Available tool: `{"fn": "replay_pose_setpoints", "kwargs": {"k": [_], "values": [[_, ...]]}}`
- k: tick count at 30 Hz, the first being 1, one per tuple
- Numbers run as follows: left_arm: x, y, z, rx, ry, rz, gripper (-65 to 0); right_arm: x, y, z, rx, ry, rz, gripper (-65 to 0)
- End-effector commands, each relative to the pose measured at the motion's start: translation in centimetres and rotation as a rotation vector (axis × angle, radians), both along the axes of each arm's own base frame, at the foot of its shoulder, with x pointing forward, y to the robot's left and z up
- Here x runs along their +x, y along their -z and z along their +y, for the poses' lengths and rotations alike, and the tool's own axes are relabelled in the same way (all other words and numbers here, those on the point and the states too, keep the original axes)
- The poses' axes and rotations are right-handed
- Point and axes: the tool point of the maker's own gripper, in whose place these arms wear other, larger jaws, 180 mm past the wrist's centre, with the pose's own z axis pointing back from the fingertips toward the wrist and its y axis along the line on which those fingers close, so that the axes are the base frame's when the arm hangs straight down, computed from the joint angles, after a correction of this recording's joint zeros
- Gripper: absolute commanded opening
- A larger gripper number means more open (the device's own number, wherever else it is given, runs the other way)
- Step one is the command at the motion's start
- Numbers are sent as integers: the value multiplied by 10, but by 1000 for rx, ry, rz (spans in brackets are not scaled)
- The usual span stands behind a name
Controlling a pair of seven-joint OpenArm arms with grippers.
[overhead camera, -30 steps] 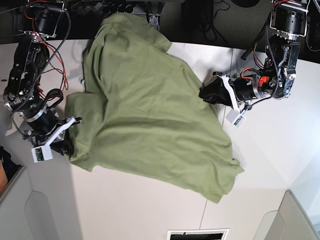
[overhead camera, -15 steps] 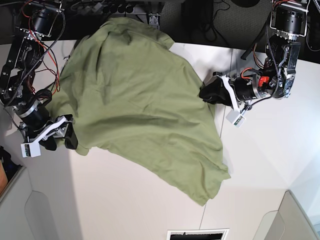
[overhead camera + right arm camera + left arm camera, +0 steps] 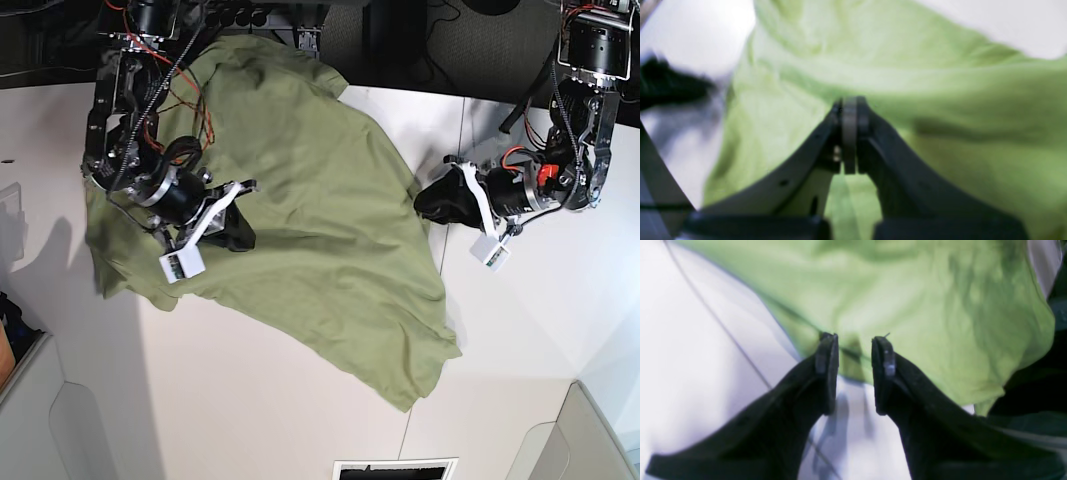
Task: Layout the t-shirt on the table in an organized manner, then fold the t-shirt properly
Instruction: 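Pull the shirt edge back outward with the right gripper to smooth it, then move the left gripper to the shirt hem and grasp it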
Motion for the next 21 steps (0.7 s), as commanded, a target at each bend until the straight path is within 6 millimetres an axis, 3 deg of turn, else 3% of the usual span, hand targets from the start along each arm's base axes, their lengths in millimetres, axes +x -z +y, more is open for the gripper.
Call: {"fn": "replay_pose_setpoints", "kwargs": {"k": [1, 6, 11, 17, 21], "values": [[16, -20, 9, -4, -19, -71, -402, 7, -12, -4, -10, -9, -54, -650], [36, -29, 35, 79, -85, -171, -381, -4, 9, -33, -141, -19, -13, -650], [54, -23, 58, 150, -172, -211, -381, -13, 29, -71, -255, -13, 41, -650], [70, -8, 72, 130, -243, -161, -361, -15, 49, -107, -285, 45, 90, -650], [82, 1, 76, 95, -288, -124, -329, -12, 48, -134, -295, 133, 97, -650]]}}
